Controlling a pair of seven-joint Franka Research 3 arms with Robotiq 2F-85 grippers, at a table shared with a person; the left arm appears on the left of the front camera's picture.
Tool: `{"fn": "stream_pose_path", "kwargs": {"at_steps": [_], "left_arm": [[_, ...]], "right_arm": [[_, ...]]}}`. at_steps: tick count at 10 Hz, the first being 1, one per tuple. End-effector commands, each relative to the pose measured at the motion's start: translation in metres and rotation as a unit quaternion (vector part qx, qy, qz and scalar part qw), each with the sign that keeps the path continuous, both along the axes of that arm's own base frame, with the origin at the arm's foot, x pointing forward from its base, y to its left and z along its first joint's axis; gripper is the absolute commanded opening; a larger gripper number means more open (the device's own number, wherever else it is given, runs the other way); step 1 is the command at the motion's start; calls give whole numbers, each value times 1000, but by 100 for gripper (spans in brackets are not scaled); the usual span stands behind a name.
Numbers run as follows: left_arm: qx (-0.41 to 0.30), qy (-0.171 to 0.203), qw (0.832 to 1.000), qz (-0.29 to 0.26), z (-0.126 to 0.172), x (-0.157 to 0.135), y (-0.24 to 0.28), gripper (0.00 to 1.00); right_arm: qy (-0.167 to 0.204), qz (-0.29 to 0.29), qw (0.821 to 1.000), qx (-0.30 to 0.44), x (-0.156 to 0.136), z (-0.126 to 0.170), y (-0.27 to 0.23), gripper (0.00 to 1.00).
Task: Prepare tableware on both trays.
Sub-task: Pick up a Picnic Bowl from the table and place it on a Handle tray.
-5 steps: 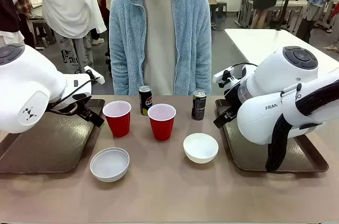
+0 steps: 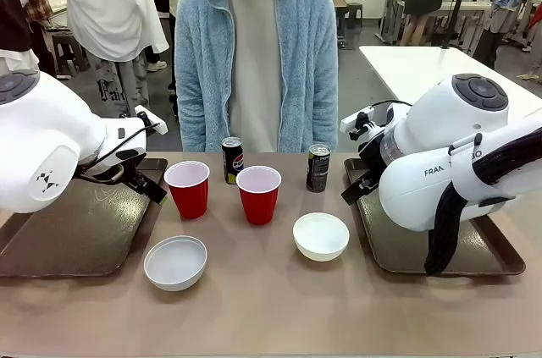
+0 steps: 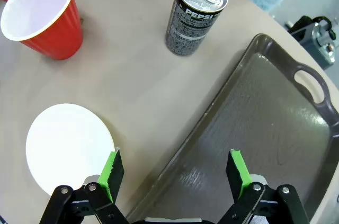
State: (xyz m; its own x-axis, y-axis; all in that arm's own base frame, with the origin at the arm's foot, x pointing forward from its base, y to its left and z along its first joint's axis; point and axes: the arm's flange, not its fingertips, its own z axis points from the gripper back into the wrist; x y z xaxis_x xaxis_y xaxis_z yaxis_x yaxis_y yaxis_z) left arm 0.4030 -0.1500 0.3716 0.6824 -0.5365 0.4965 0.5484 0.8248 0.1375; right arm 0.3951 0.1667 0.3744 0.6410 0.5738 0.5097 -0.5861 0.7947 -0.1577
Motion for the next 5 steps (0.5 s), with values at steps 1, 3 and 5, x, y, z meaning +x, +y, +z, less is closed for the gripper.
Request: {"fn": "stream_pose_path", "kwargs": {"at_steps": [1, 3, 5], "left_arm": [[0, 0, 1000, 0, 0, 0, 0, 100], [0, 0, 1000, 0, 0, 0, 0, 100], [0, 0, 1000, 0, 0, 0, 0, 100]], "right_arm": [[0, 0, 1000, 0, 0, 0, 0, 100], [0, 0, 1000, 0, 0, 0, 0, 100], [0, 0, 1000, 0, 0, 0, 0, 100]]}}
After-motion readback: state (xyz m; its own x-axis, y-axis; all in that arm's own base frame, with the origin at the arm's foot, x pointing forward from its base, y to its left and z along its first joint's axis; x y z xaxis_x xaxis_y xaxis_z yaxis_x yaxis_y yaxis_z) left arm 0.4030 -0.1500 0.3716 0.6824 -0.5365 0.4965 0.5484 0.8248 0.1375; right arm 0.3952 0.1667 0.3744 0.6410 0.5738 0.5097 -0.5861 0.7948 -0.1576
